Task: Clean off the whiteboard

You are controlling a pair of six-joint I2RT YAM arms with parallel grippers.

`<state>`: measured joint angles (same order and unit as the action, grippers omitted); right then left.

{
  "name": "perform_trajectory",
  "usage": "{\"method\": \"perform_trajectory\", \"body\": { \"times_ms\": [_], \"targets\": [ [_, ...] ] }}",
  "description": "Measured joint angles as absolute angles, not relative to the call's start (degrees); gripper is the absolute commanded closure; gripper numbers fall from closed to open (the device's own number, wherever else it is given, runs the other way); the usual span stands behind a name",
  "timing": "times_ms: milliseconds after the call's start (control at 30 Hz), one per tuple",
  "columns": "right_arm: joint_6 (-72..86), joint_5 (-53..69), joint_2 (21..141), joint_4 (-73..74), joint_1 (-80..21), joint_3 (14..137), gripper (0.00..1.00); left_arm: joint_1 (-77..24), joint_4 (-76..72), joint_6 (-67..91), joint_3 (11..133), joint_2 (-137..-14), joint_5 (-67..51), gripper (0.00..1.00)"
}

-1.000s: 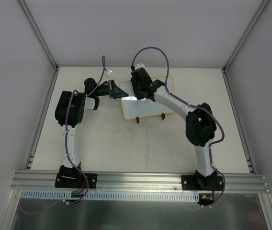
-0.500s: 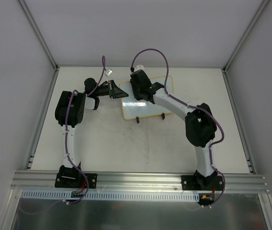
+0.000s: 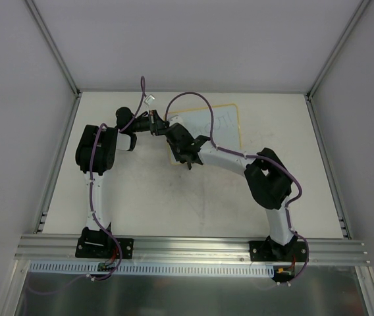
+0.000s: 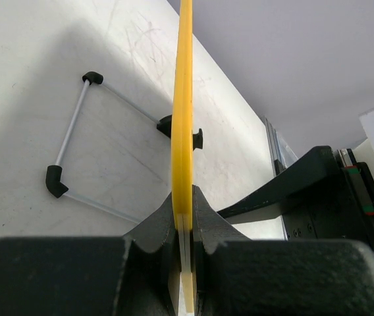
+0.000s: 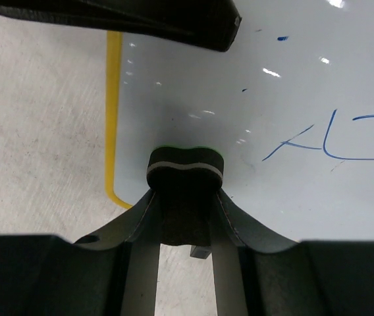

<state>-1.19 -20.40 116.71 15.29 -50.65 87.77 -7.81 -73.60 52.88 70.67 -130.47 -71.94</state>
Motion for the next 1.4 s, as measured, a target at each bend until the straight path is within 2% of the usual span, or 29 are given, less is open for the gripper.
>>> {"method": "perform_trajectory", "body": {
  "times_ms": [433, 933, 1167, 1400],
  "targets": [
    [-0.6, -19.0, 116.7, 17.8, -49.4, 90.1, 1.0, -7.9, -73.8, 52.5, 70.5, -130.2, -72.0, 1.0],
    [-3.9, -19.4, 121.7, 23.8, -44.9, 106.6, 1.0, -7.9, -73.5, 52.5, 70.5, -130.1, -71.7, 1.0],
    [-3.9, -19.6, 121.8, 22.6, -44.9, 105.7, 1.0, -7.9, -73.4, 52.5, 70.4, -130.1, -71.5, 1.0],
    [-2.6, -19.9, 117.6, 16.9, -45.0, 96.2, 1.0, -7.9, -73.3, 52.5, 70.3, -130.1, -71.5, 1.0]
  ]
}}
